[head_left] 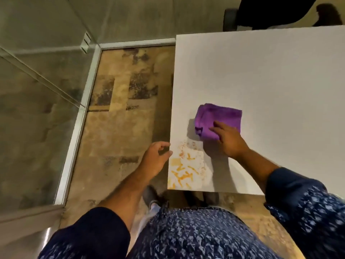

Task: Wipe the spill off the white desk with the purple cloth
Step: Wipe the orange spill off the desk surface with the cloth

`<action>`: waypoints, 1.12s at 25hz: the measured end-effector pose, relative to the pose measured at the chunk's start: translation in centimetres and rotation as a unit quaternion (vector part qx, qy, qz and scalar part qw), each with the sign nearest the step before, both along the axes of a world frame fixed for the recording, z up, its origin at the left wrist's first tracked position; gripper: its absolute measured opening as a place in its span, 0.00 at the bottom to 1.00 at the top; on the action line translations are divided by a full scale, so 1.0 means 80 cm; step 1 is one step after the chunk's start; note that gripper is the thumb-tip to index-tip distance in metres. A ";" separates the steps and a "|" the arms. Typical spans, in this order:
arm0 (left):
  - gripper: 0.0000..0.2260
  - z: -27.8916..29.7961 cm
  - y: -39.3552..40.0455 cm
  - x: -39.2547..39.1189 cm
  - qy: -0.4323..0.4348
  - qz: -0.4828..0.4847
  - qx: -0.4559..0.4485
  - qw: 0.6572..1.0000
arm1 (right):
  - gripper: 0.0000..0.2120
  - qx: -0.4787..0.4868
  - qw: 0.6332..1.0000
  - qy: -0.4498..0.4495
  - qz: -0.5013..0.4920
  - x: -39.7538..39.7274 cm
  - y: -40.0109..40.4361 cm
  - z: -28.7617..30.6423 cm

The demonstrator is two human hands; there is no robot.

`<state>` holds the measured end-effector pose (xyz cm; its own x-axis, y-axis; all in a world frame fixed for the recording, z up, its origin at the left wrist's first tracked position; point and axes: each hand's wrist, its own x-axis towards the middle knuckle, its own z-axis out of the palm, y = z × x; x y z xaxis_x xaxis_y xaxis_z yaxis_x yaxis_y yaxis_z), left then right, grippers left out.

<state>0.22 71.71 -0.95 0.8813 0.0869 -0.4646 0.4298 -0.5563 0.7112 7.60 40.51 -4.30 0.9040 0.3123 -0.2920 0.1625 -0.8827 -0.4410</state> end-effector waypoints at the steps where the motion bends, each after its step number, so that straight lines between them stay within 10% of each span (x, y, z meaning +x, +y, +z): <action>1: 0.14 -0.010 0.009 0.010 0.002 -0.039 -0.005 0.999 | 0.25 -0.060 0.995 0.078 -0.006 -0.018 0.007 -0.016; 4: 0.13 -0.029 0.040 0.051 0.005 -0.136 -0.018 0.990 | 0.31 -0.061 0.977 0.189 -0.076 -0.052 0.040 -0.040; 18: 0.27 -0.180 -0.056 0.254 -0.203 -0.456 0.131 0.856 | 0.31 0.131 0.906 0.192 -0.353 -0.059 0.076 -0.078; 28: 0.22 -0.221 -0.046 0.283 -0.328 -0.452 0.131 0.819 | 0.33 0.086 0.933 0.074 -0.341 -0.072 0.094 -0.126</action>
<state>22.85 68.00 -18.64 0.6932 -0.7178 0.0644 -0.6683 -0.6068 0.4302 1.87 48.01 -14.35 0.8635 -0.2670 -0.4278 -0.4849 -0.6727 -0.5589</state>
